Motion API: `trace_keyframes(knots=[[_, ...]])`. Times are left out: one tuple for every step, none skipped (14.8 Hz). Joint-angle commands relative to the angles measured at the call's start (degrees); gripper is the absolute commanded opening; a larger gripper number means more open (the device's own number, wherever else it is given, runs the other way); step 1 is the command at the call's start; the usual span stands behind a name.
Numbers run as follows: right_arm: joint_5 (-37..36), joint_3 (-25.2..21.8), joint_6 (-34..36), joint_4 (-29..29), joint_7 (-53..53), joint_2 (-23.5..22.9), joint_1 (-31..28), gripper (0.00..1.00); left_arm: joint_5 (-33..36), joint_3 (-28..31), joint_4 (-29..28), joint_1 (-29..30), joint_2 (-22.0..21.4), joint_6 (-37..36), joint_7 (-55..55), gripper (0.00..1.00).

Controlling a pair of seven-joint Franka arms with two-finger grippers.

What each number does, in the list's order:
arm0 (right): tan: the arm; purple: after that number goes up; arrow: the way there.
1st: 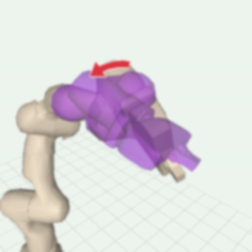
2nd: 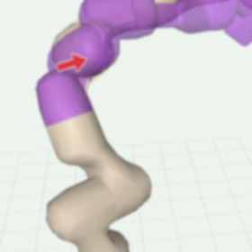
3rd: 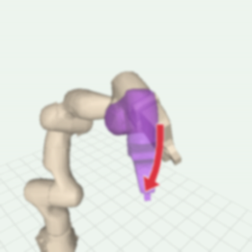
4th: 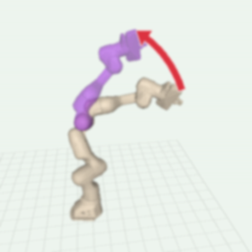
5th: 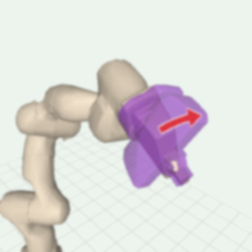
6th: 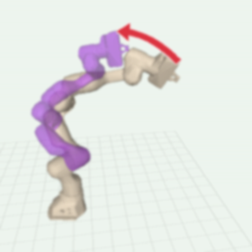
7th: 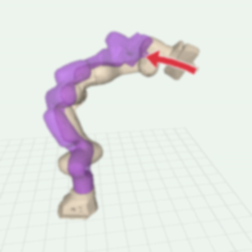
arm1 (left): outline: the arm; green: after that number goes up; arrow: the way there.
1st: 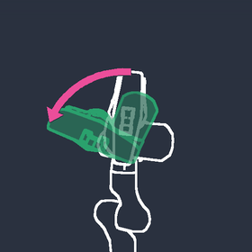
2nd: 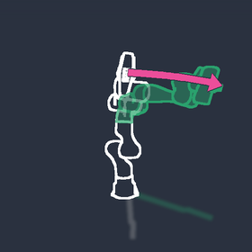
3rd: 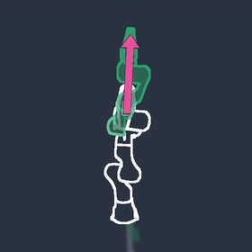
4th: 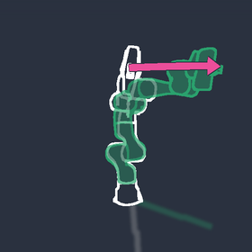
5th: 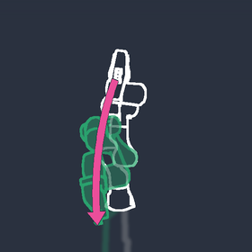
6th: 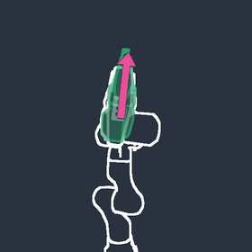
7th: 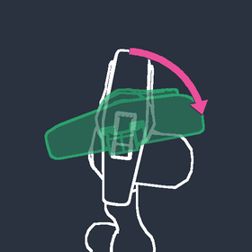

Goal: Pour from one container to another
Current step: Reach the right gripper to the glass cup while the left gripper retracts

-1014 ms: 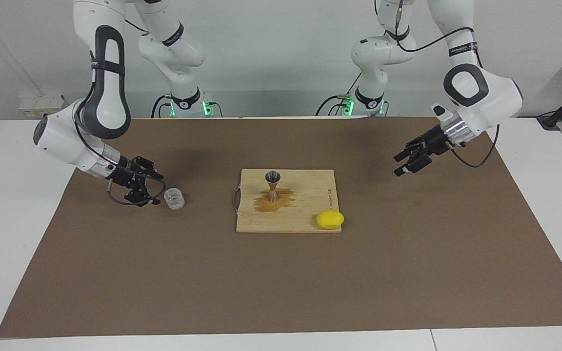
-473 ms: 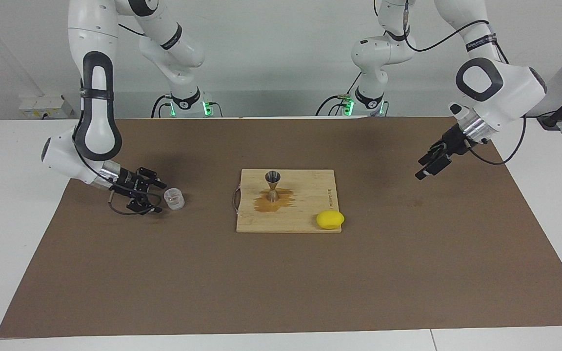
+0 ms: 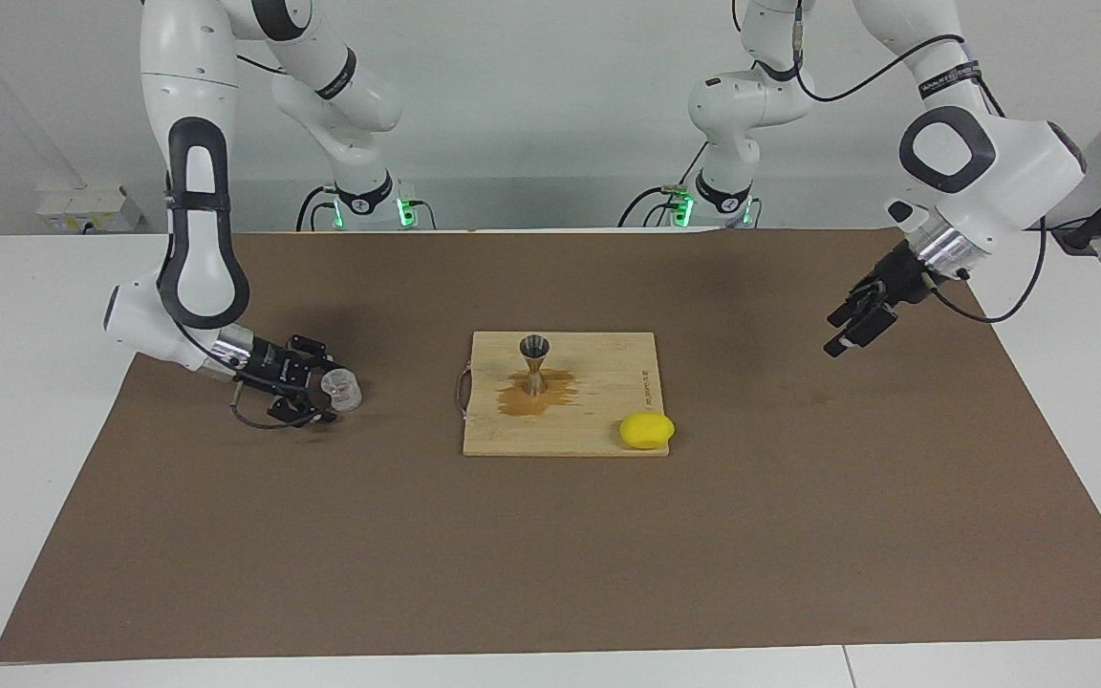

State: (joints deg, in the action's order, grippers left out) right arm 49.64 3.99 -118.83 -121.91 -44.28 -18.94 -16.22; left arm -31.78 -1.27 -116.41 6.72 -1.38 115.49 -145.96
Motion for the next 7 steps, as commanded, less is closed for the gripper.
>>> trace_keyframes(knots=[[2.83, 0.41, -1.84, -0.87, 1.57, 0.13, 0.05, 1.00, 1.55, 0.04, 1.62, -0.12, 0.85, 0.52, 2.17, 1.00], [3.01, 0.41, -1.76, -0.87, 1.57, 0.04, 0.92, 0.99, 1.64, 0.04, 2.15, -0.30, 0.85, 0.52, 2.78, 1.00], [3.10, 0.41, -1.76, -0.78, 1.57, 0.04, 1.10, 0.92, 2.51, 0.04, 2.85, -0.30, 0.76, 0.35, 3.83, 1.00], [3.97, 0.41, -1.76, -0.78, 1.57, 0.04, 1.19, 0.76, 3.47, 0.04, 3.47, -0.39, 0.59, 0.09, 5.58, 1.00], [5.28, 0.41, -1.76, -0.69, 1.48, 0.04, 1.19, 0.62, 4.26, 0.04, 3.56, -0.39, 0.24, 0.00, 6.73, 1.00], [5.47, 0.41, -1.58, -0.61, 1.48, 0.04, 1.19, 0.47, 4.88, 0.04, 3.47, -0.48, -0.02, 0.00, 7.01, 1.00], [5.56, 0.41, -1.41, -0.43, 1.22, 0.04, 1.19, 0.31, 4.98, -0.05, 3.65, -0.48, -0.11, -0.09, 7.18, 1.00]])
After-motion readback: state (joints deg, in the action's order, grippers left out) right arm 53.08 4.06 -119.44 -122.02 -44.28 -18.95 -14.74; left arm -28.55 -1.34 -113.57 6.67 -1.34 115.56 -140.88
